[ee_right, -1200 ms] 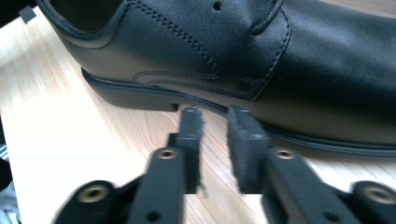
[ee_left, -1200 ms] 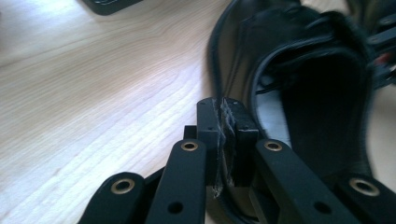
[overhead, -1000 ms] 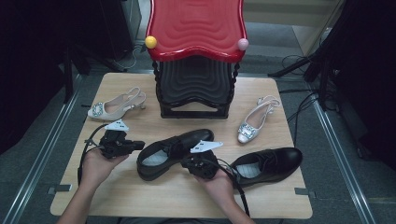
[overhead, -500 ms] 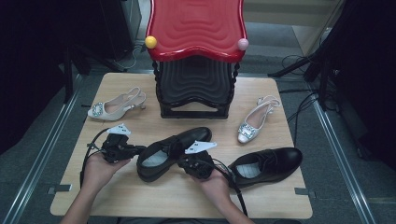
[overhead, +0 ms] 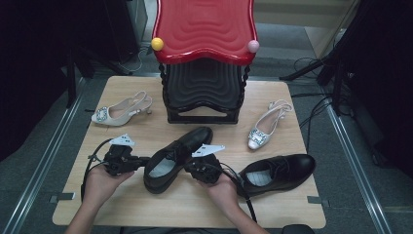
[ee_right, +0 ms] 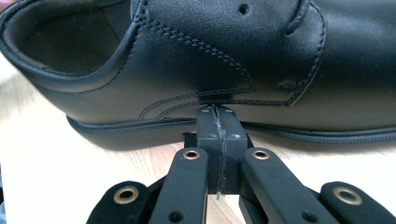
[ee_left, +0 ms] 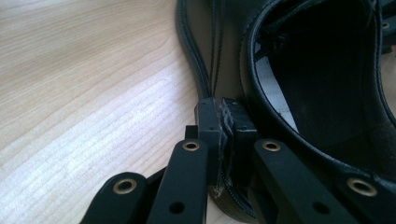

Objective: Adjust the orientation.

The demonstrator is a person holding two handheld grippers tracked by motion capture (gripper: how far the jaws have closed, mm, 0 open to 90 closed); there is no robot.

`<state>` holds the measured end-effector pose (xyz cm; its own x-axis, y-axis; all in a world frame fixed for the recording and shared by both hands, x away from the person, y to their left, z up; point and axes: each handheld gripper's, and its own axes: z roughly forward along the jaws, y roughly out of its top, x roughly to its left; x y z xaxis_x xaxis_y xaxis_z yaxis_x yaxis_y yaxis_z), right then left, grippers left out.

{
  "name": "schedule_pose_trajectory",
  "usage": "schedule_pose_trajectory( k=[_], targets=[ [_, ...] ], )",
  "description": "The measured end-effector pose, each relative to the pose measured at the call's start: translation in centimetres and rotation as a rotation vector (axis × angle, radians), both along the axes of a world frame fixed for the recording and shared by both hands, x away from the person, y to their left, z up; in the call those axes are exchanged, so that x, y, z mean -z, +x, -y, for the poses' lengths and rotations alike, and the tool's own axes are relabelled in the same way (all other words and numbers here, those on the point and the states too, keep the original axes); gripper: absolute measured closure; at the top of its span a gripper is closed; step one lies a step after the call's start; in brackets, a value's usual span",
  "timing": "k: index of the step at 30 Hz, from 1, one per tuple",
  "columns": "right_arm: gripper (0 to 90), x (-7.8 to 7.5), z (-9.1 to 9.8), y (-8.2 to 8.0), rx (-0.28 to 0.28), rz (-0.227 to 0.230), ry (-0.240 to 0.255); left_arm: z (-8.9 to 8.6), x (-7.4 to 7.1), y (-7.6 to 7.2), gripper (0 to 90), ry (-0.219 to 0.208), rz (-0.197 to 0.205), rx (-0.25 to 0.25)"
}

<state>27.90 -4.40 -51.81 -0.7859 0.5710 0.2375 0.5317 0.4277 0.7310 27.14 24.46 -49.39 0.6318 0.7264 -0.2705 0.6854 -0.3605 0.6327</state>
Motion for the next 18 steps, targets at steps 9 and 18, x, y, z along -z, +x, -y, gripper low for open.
schedule_pose_trajectory(
  k=[9,18],
  targets=[
    [90.0,0.1,0.0,0.6,0.017,-0.012,0.011,0.5,0.0,-0.8,86.9,-0.001,0.003,-0.014],
    [90.0,0.1,0.4,1.1,0.049,-0.026,0.004,1.4,-0.1,-1.5,86.9,-0.016,-0.009,0.021]
  ],
)
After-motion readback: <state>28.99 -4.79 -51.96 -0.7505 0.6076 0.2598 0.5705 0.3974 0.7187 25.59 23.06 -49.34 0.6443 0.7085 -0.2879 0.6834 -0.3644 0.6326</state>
